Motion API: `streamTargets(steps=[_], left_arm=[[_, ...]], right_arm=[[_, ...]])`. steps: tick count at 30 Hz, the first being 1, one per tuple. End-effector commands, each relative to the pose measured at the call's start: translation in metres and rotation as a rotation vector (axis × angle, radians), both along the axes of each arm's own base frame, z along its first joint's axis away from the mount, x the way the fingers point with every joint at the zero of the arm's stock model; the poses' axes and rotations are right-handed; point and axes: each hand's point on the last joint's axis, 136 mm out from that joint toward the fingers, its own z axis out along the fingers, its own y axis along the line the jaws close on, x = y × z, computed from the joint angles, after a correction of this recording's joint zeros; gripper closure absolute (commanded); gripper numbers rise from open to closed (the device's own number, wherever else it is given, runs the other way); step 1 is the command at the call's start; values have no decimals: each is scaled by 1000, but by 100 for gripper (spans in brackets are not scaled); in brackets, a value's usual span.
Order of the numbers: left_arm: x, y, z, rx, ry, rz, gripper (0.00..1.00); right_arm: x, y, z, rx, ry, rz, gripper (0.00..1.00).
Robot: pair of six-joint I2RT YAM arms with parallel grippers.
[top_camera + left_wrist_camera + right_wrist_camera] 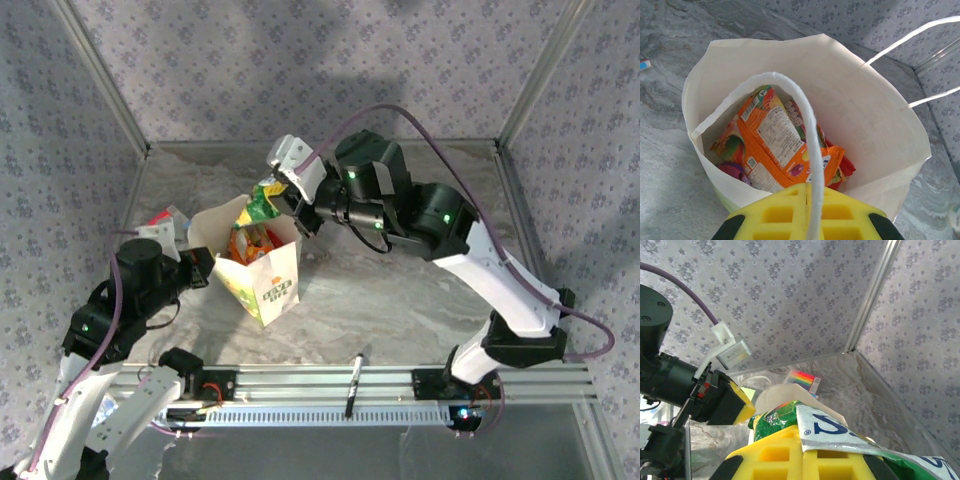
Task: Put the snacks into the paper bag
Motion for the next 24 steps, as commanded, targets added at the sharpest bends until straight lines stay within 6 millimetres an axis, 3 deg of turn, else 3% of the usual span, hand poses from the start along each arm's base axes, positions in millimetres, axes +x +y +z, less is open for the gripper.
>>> streamTargets(steps=[1,11,21,24], left_arm=[[-4,4,1,25,-11,-2,97],[-10,8,2,26,-14,3,97],[-14,12,7,26,-16,14,97],[-14,12,6,25,-14,15,97]], right_arm=[[-11,7,23,55,-36,66,100],[2,33,4,10,-9,76,100],[44,45,-19,33,124,20,100],[47,49,-27,33,176,40,100]])
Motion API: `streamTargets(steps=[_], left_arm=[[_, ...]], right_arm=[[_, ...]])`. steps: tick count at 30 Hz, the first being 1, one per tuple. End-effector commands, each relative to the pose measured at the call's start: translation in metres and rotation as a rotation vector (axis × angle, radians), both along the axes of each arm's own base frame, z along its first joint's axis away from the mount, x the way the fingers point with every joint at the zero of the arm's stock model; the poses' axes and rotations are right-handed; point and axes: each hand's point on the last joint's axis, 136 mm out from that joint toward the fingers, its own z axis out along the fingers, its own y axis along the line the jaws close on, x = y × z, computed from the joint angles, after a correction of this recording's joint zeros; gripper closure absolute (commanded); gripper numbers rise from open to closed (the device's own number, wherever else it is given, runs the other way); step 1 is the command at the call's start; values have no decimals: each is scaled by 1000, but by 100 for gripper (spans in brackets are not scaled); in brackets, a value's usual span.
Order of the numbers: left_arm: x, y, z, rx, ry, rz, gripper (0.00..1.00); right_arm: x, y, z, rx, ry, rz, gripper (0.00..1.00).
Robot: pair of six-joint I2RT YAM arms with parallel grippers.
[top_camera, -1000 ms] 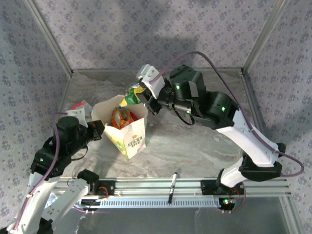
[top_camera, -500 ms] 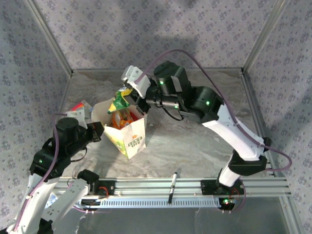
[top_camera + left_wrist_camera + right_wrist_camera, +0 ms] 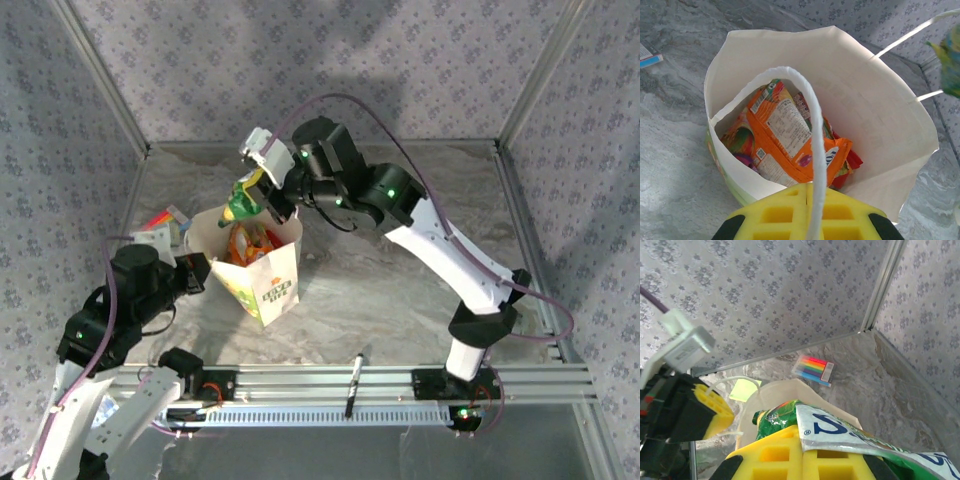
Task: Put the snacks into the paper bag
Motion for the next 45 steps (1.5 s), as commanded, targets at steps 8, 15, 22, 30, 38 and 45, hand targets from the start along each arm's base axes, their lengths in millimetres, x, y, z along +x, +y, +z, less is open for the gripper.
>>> streamTargets(steps=[8,15,22,30,38,45], left_arm=[[-1,2,8,13,-19,-3,97],[-1,2,6,14,-16,-1,98],[-3,5,8,19,-24,3,98],[-2,5,7,19,-25,6,98],[-2,4,9,11,-31,3,98],[3,0,13,4,-36,-6,98]], right_arm=[[-3,14,1,52,101,64,100],[4,29,-18,39,179,69,100],[17,35,-45,-25,229,19,100],[10,34,-69,-86,301,29,87],[8,27,-75,-112,307,18,67],[6,-1,-52,-102,233,-44,63]])
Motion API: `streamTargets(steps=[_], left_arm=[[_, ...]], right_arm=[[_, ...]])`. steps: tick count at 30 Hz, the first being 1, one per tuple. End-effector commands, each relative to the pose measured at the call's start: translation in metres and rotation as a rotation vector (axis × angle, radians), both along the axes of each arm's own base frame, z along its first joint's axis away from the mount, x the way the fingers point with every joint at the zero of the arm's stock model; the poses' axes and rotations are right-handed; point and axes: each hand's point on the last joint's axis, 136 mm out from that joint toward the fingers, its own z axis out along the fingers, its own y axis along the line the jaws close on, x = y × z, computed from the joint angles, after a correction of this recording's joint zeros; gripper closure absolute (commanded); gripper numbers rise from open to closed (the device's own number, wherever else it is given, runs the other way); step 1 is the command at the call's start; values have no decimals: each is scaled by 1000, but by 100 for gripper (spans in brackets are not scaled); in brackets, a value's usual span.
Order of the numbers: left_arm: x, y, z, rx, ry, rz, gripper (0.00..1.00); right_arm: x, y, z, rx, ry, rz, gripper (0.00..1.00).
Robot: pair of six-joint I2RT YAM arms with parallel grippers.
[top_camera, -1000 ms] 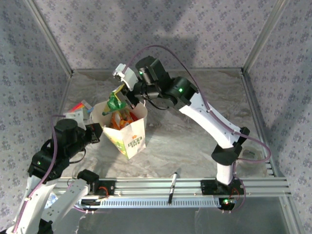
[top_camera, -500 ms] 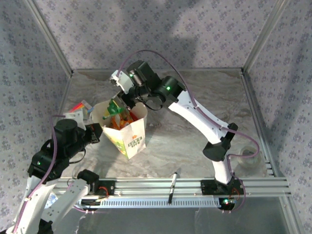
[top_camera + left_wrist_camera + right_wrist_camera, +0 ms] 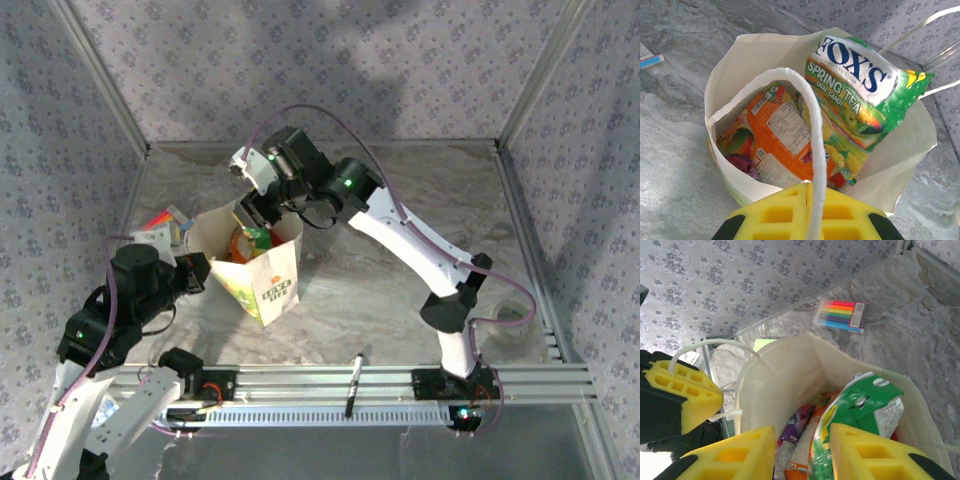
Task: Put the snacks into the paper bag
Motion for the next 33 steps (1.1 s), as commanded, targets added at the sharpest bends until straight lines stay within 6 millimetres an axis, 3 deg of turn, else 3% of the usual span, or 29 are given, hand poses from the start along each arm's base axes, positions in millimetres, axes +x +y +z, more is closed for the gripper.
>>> streamTargets(steps=[1,4,8,23,33], left_arm=[[3,-2,14,2,-37,-13,98],[5,-4,16,-1,-39,-18,98],[7,-7,19,-9,-42,-28,98],[1,-2,18,-6,-37,-17,98],[1,-2,15,-4,-33,-18,98]], right_arm=[[-6,-32,30,18,-73,-51,62],[-3,-44,35,46,-99,-82,58],[5,-50,22,17,-76,-111,58],[33,-23,-28,-75,7,-125,54],[34,-15,-48,-109,65,-115,59]])
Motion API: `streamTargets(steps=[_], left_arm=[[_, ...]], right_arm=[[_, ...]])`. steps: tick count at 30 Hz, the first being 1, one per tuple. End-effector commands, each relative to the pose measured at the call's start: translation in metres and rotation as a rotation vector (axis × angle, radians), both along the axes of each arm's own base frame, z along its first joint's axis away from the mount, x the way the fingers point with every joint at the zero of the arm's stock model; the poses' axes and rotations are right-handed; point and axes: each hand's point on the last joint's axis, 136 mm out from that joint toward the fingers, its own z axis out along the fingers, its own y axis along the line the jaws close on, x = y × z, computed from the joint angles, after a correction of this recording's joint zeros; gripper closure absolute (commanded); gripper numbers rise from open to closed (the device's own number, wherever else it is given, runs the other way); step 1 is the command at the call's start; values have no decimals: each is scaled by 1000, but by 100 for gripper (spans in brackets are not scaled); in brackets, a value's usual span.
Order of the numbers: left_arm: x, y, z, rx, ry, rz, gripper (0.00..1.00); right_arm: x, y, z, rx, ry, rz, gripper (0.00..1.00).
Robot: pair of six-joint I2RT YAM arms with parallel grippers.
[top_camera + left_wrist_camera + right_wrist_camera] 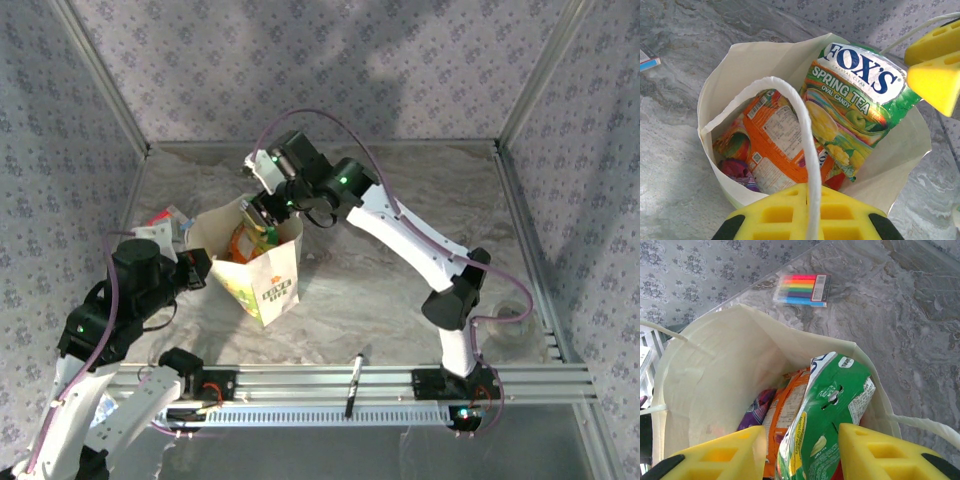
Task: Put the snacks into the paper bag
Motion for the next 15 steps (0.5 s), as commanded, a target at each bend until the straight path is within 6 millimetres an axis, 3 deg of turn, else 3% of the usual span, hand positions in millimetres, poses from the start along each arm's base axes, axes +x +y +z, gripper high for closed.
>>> streamTargets(steps=[1,6,11,15], left_arm=[[-4,1,10,-3,-34,-13,98],[-5,1,12,-7,-40,-16,98],[-5,1,13,-10,-42,-15,98],[-6,1,13,-13,-43,-15,98]], right_arm=[[-4,1,-6,-8,49,5,59],[-6,2,-17,-50,55,0,61],[-17,9,-21,-55,63,38,100],[-8,0,-10,-91,-42,-28,100]])
